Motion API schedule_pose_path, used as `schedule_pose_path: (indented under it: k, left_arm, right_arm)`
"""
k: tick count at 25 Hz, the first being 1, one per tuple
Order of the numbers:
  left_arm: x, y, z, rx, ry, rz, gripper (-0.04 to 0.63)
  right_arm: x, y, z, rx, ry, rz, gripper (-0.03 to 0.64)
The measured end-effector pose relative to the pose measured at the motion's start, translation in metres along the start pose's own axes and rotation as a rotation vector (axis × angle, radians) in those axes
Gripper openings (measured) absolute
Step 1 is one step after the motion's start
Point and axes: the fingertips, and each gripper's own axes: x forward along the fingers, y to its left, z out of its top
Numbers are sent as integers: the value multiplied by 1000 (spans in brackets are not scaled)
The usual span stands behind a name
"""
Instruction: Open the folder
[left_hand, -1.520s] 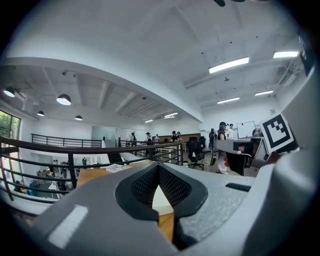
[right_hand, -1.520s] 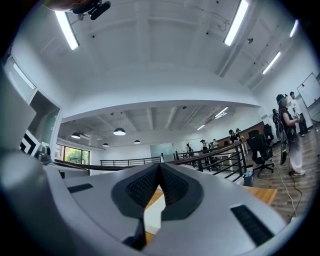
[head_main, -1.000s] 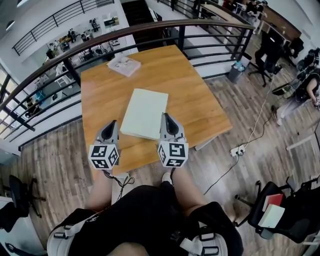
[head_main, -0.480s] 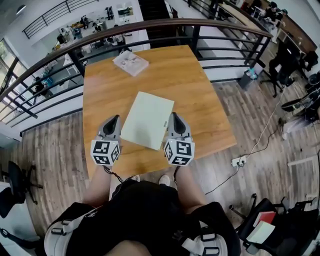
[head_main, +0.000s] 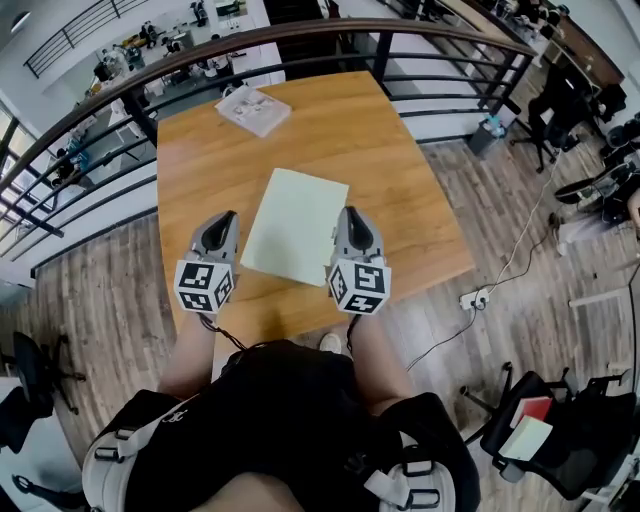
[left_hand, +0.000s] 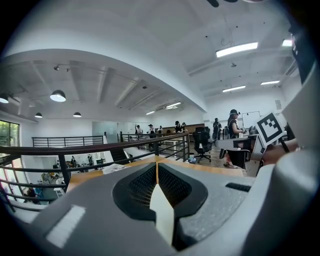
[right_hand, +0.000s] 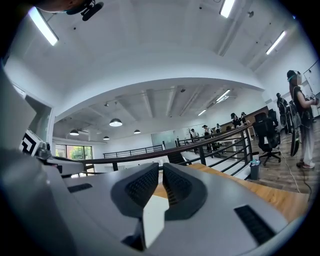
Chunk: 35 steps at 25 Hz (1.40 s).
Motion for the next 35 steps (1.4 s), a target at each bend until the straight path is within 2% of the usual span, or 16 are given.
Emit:
schedule_pose_path:
  k: [2, 4, 7, 10, 16, 20, 26, 31, 35]
  left_arm:
    - [4, -4, -4, 4, 9, -39, 3]
    - [8, -12, -8, 25, 24, -89, 69]
    - [14, -31, -19, 107, 63, -172, 178]
    - [18, -53, -35, 199, 122, -252, 224]
    - [17, -98, -85, 378, 284, -399, 245]
    - [15, -121, -122, 478, 379, -464, 256]
    - [10, -150, -160, 508, 444, -564, 258]
    - [12, -170, -199, 602, 521, -651, 267]
    - [17, -180, -220, 674, 537, -678, 268]
  right_arm:
    - [0, -3, -7, 1, 21, -13, 32]
    - [-2, -7, -16, 9, 40, -22, 52]
    - [-5, -13, -32, 20, 76, -38, 69]
    - [-10, -20, -49, 35, 119, -54, 75]
    - [-21, -35, -90, 93, 213, -80, 77]
    - [-29, -44, -126, 162, 296, -93, 77]
    - [-44, -43, -178, 307, 409, -79, 77]
    - [-44, -30, -212, 415, 480, -34, 77]
    - [-46, -22, -231, 474, 526, -1, 77]
